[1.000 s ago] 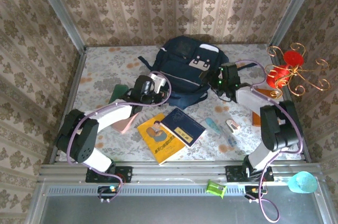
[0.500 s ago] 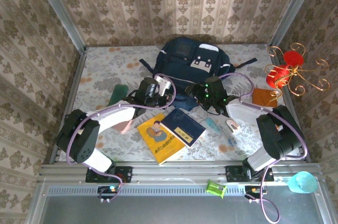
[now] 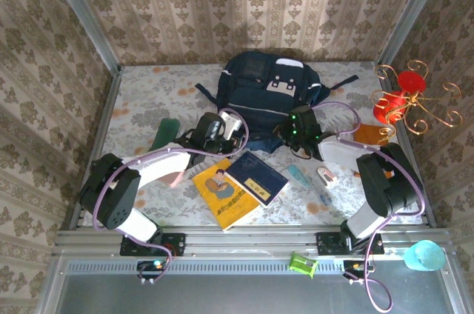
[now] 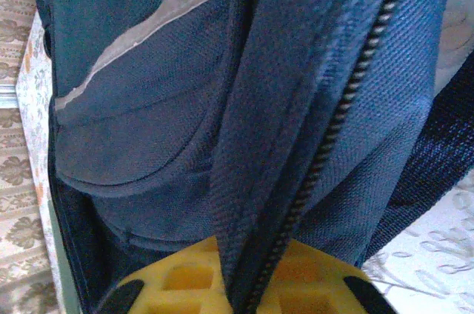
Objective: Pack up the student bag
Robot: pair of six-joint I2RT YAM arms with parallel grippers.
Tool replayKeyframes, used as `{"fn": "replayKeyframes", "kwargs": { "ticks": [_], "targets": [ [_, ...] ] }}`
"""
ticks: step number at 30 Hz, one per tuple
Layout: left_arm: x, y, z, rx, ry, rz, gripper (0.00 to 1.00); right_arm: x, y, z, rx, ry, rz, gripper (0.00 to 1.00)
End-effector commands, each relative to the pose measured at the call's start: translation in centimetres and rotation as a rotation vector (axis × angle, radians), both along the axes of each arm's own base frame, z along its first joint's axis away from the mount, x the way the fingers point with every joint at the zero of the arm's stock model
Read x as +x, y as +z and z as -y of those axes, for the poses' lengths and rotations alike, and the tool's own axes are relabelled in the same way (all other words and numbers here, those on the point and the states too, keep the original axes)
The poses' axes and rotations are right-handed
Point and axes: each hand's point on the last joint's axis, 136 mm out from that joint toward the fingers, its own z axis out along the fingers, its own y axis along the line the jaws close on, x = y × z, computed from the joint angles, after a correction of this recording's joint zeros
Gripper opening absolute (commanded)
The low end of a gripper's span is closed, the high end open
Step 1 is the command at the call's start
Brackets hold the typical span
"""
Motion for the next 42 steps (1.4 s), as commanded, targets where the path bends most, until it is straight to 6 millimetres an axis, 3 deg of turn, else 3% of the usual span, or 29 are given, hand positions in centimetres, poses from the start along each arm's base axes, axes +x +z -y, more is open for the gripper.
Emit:
{"fn": "replayKeyframes", "kwargs": {
  "ticks": [1, 5, 9, 19, 25, 32, 37, 39, 42],
  "targets": [
    [-0.2, -1.1, -2.8, 0.103, 0.049, 0.009, 0.00, 1.6, 3.6, 2.9, -0.103, -0.026, 0.110, 0.02],
    [0.4, -1.8, -4.7, 0.134, 0.104, -0.001, 0.00, 1.7, 4.6, 4.7, -0.169, 0.017, 0.109, 0.00],
    [0.6, -1.9, -5.9, 0.123, 0.125, -0.011, 0.00, 2.2, 4.2, 5.5, -0.233, 0.094, 0.071, 0.00],
    [-1.8, 1.9, -0.3, -0.084, -0.043, -0.016, 0.00, 5.1, 3.5, 4.8, -0.268, 0.184, 0.047, 0.11],
    [-2.3, 2.9, 1.2, -0.115, -0.081, -0.017, 0.00, 5.9, 3.6, 4.5, -0.313, 0.246, 0.027, 0.23],
    [-1.8, 2.4, 1.6, -0.113, -0.055, -0.036, 0.00, 3.9, 5.8, 6.4, -0.414, 0.242, 0.036, 0.49],
    [-1.7, 2.1, 2.3, -0.123, -0.054, -0.043, 0.00, 0.6, 6.7, 3.6, -0.219, 0.235, 0.086, 0.73],
    [-1.5, 1.9, 2.4, -0.126, -0.053, -0.042, 0.00, -0.5, 6.1, 2.3, -0.178, 0.227, 0.081, 0.80],
    [-1.5, 1.5, 2.5, -0.119, -0.051, -0.053, 0.00, -1.9, 4.6, 1.4, -0.173, 0.196, 0.053, 0.84]
  ]
}}
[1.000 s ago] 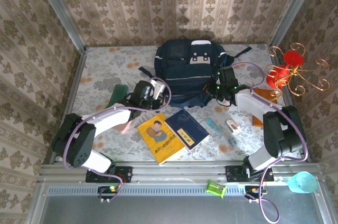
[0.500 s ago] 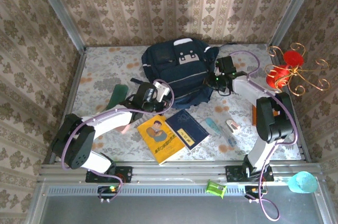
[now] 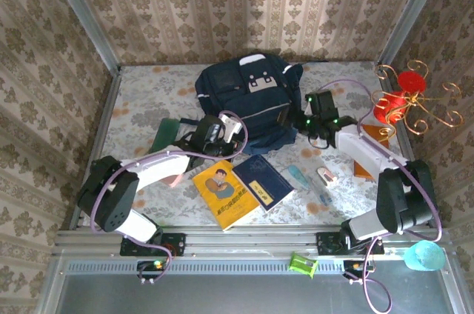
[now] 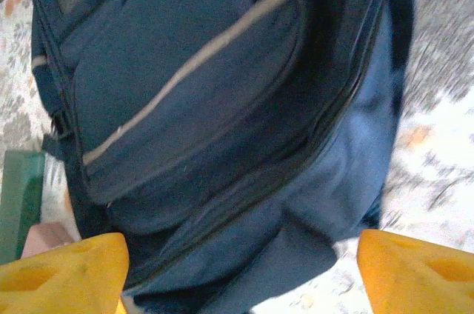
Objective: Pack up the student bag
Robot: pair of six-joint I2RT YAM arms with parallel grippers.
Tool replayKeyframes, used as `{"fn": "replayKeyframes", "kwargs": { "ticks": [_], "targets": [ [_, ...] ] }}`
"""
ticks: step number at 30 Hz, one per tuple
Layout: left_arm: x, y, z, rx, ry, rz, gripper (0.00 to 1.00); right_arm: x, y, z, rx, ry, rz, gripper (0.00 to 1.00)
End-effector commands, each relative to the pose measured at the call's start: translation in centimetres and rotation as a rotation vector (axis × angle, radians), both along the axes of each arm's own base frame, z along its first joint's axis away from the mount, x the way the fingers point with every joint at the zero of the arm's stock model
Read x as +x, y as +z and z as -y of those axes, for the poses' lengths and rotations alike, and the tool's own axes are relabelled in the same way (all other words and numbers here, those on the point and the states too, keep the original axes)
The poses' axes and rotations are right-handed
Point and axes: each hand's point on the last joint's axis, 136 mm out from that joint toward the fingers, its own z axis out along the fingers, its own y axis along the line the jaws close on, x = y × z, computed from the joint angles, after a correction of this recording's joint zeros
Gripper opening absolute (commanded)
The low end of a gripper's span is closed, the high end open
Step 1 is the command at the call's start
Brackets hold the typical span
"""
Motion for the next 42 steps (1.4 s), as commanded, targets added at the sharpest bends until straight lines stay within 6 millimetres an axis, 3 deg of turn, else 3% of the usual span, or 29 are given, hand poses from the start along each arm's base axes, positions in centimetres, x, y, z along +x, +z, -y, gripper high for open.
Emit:
{"fn": "replayKeyframes", "kwargs": {
  "ticks": [1, 9, 11, 13, 16, 18, 21, 24, 28, 32, 37, 42],
  "targets": [
    [0.3, 1.3, 1.5, -0.049, -0.019, 0.013, 0.00, -1.1, -1.3, -1.4, 0.068, -0.051, -0.023, 0.84],
    [0.1, 1.2, 1.5, -0.048, -0.025, 0.012, 0.00, -1.6, -4.8, -5.8, 0.221, -0.030, -0.096, 0.81],
    [0.0, 1.1, 1.5, -0.045, -0.027, 0.010, 0.00, -1.5, -5.7, -6.0, 0.231, -0.042, -0.113, 0.78],
    [-0.1, 1.2, 1.3, -0.041, -0.026, 0.015, 0.00, -1.3, -6.3, -5.5, 0.227, -0.070, -0.111, 0.69],
    [-0.1, 1.0, 0.5, -0.015, -0.011, 0.028, 0.00, -0.8, -6.6, -4.0, 0.201, -0.107, -0.091, 0.38],
    [-0.2, 0.5, -0.3, 0.018, -0.008, 0.047, 0.00, -0.4, -6.2, -2.6, 0.203, -0.121, -0.077, 0.25],
    [0.0, -0.6, -1.8, 0.088, 0.004, 0.063, 0.00, 0.1, -4.9, -0.9, 0.216, -0.115, -0.053, 0.11],
    [0.6, -1.4, -3.4, 0.151, 0.026, 0.080, 0.00, 0.0, -3.5, 0.2, 0.170, -0.077, -0.042, 0.03],
    [1.7, -1.4, -5.2, 0.165, 0.077, 0.085, 0.00, 0.6, -2.0, 1.9, 0.094, -0.033, -0.031, 0.03],
    [2.6, -0.9, -5.9, 0.156, 0.099, 0.089, 0.00, 2.4, -1.5, 3.4, 0.058, -0.038, -0.028, 0.05],
    [1.3, 1.2, -3.3, 0.051, 0.021, 0.064, 0.00, 5.4, -2.3, 4.4, 0.053, -0.041, -0.056, 0.09],
    [-0.2, 2.8, -0.9, -0.022, -0.032, 0.072, 0.00, 6.4, -3.7, 4.5, 0.019, -0.027, -0.088, 0.20]
  ]
}}
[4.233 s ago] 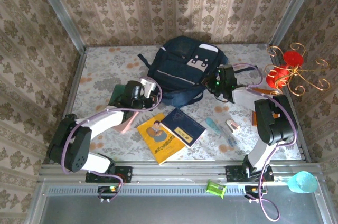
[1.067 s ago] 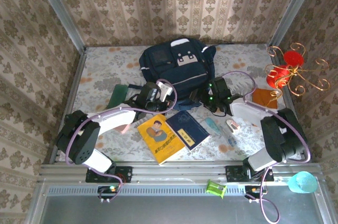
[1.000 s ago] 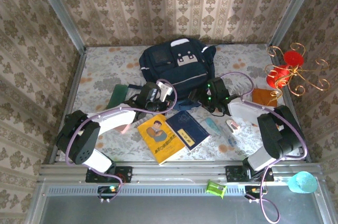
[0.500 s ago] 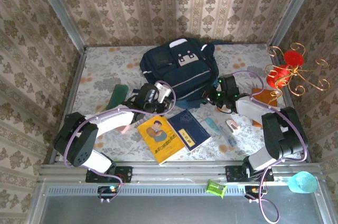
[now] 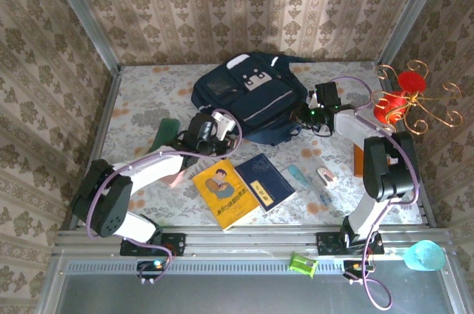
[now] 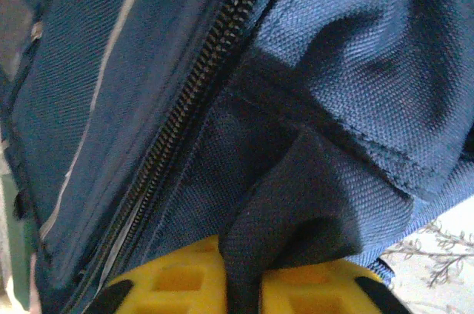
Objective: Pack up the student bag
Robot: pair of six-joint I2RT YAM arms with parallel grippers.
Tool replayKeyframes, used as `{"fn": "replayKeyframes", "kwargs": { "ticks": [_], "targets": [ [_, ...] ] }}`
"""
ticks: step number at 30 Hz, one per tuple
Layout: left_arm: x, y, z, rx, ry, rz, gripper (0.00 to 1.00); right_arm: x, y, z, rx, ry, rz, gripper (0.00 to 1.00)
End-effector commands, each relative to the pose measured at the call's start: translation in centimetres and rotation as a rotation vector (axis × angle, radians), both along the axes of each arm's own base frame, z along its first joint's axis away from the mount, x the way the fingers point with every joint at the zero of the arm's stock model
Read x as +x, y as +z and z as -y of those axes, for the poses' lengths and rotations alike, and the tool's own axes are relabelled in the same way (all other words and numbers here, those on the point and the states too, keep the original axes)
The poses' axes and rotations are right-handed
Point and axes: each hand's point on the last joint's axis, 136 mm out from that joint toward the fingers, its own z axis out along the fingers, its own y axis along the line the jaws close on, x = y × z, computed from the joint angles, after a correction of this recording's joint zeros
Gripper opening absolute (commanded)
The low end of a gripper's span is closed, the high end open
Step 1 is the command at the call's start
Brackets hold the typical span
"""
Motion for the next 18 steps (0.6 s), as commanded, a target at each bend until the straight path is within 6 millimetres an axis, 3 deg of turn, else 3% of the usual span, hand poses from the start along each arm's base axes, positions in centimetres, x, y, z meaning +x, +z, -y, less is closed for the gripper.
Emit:
{"fn": "replayKeyframes", "kwargs": {
  "ticks": [1, 5, 14, 18],
  "targets": [
    [-1.2, 1.7, 1.4, -0.059, -0.036, -0.017, 0.00, 1.2, 0.0, 1.3, -0.070, 0.001, 0.026, 0.24],
    [-0.9, 0.9, 2.5, -0.062, -0.037, -0.041, 0.00, 0.1, 0.1, 0.5, -0.026, 0.041, 0.011, 0.42],
    [-0.8, 0.4, 4.0, -0.075, -0.047, -0.049, 0.00, -6.1, 0.8, -0.3, 0.048, 0.009, -0.005, 0.80],
    [-0.9, 0.2, 4.1, -0.072, -0.048, -0.050, 0.00, -8.1, 0.2, -2.5, 0.129, -0.020, 0.003, 0.91]
  ]
}}
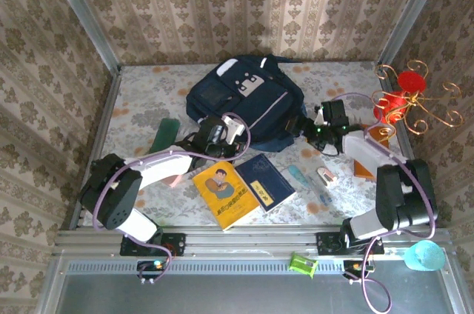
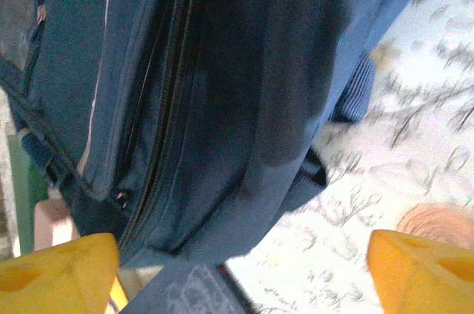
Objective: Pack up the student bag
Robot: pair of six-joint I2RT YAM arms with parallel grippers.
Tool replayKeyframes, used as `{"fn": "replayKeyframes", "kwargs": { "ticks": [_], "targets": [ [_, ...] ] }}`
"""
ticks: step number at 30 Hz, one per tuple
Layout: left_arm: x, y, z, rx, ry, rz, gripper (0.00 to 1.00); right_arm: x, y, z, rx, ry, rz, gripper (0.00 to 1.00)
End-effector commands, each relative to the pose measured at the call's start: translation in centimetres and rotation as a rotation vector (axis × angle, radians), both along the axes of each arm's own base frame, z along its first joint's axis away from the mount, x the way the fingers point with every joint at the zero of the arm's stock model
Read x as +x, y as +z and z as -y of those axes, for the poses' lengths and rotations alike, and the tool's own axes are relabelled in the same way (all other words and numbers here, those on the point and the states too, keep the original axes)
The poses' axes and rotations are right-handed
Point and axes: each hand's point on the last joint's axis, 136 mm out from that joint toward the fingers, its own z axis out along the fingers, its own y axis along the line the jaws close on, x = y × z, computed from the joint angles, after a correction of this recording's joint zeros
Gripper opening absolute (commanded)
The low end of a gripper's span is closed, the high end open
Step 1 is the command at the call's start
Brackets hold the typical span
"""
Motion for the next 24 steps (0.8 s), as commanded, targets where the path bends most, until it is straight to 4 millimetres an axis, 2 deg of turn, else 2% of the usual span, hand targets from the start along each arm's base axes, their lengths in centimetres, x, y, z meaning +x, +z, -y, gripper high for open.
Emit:
{"fn": "replayKeyframes", "kwargs": {
  "ticks": [1, 4, 9, 11, 14, 16, 17, 21, 22, 24],
  "targets": [
    [0.4, 1.7, 1.5, -0.054, -0.016, 0.026, 0.00, -0.9, -0.2, -2.4, 0.099, -0.022, -0.002, 0.92],
    [0.2, 1.6, 1.3, -0.048, -0.017, 0.028, 0.00, -0.6, -0.8, -4.3, 0.105, -0.011, -0.007, 0.93],
    [-0.2, 1.2, 0.8, -0.028, -0.015, 0.026, 0.00, 1.3, -1.3, -7.4, 0.198, 0.027, -0.007, 0.90],
    [-0.4, 0.9, 0.3, -0.013, -0.009, 0.027, 0.00, 2.0, -1.6, -7.8, 0.203, 0.030, -0.007, 0.87],
    [-0.5, 0.6, -0.4, 0.007, 0.002, 0.033, 0.00, 2.6, -2.5, -7.4, 0.169, 0.011, -0.011, 0.66],
    [-0.4, 0.4, -1.0, 0.022, 0.016, 0.036, 0.00, 3.0, -2.8, -6.7, 0.156, -0.009, -0.007, 0.45],
    [-0.4, 0.4, -1.3, 0.032, 0.022, 0.039, 0.00, 3.0, -2.9, -6.4, 0.158, -0.018, -0.006, 0.37],
    [0.6, 0.4, -3.2, 0.054, 0.062, 0.040, 0.00, 3.3, -1.9, -5.6, 0.189, -0.033, 0.025, 0.07],
    [1.0, 0.4, -4.0, 0.062, 0.078, 0.038, 0.00, 3.3, -1.4, -5.5, 0.199, -0.039, 0.037, 0.03],
    [1.9, 0.6, -5.4, 0.067, 0.111, 0.041, 0.00, 3.3, -0.6, -5.1, 0.209, -0.053, 0.056, 0.01]
  ]
}}
